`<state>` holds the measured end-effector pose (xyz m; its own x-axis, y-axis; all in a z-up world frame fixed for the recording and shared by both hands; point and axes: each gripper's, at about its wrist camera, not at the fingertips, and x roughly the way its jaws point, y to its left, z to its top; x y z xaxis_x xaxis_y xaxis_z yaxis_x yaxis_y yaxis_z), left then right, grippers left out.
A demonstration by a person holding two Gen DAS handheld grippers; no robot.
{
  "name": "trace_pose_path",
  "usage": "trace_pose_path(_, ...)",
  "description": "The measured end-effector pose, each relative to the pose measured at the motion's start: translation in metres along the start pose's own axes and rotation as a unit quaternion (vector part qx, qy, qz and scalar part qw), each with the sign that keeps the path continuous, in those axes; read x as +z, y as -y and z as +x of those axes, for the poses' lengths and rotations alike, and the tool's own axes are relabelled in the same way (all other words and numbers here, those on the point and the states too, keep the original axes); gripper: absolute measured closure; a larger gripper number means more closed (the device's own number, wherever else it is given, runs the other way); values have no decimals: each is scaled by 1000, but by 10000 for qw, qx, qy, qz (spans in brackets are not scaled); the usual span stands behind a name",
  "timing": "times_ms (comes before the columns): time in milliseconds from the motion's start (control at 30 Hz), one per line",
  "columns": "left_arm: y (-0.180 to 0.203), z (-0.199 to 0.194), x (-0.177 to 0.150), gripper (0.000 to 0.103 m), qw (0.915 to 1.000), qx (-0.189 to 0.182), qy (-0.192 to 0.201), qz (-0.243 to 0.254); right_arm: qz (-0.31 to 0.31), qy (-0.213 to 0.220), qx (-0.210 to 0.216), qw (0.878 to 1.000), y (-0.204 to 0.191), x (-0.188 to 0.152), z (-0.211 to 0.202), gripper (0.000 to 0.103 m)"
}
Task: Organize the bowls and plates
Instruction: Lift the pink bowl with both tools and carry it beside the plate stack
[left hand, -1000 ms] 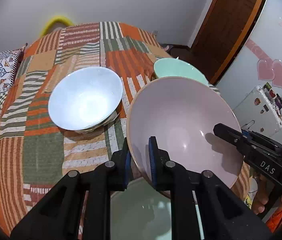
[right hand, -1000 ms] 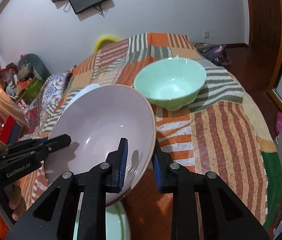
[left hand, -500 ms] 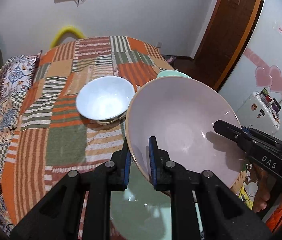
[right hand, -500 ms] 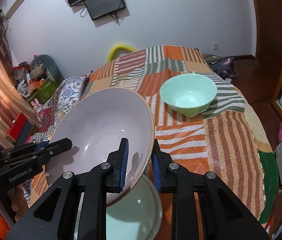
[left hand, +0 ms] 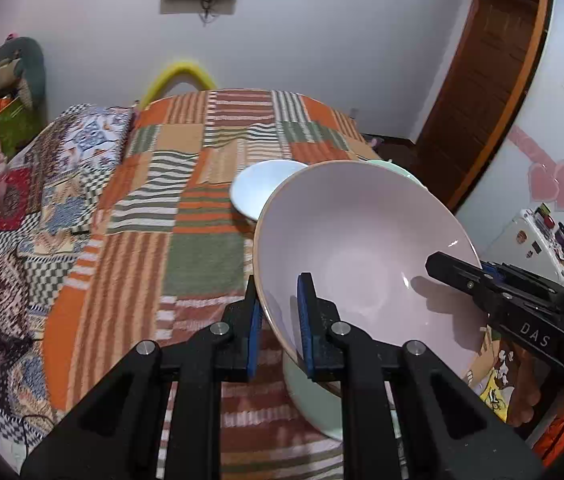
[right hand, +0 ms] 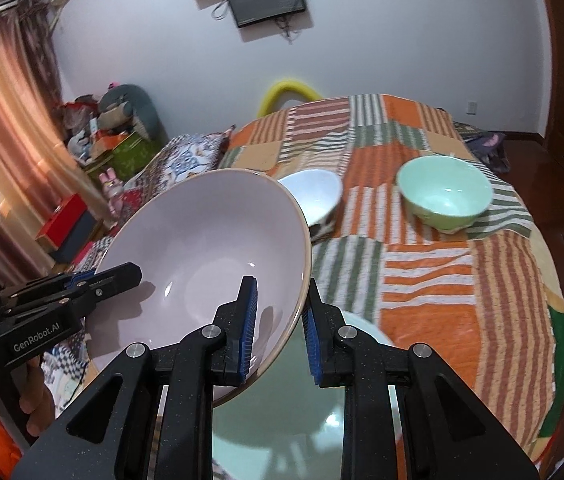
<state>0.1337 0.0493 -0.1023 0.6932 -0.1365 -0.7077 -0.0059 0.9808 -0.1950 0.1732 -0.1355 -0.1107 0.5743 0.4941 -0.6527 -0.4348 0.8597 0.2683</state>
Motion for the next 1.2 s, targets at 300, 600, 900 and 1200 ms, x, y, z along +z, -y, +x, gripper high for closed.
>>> trace_pose_path(300, -44, -27, -22, 87, 9989, 308, 74, -341, -314, -176, 329, 9988, -43, -7, 17, 83)
trace_pose_path(600, -81, -34, -48, 87, 9966, 514, -33, -648, -574, -512, 524, 9957, -77, -20, 39, 83)
trace_pose_path(900, -106, -14, -71, 87, 9937, 533, -358, -919, -665, -872, 506, 9927, -92, -33, 62, 83)
trace_pose_path(1200, -118, 17, -95, 87, 9902, 658, -739, -981, -651, -1239, 420, 9893, -94, -45, 87, 83)
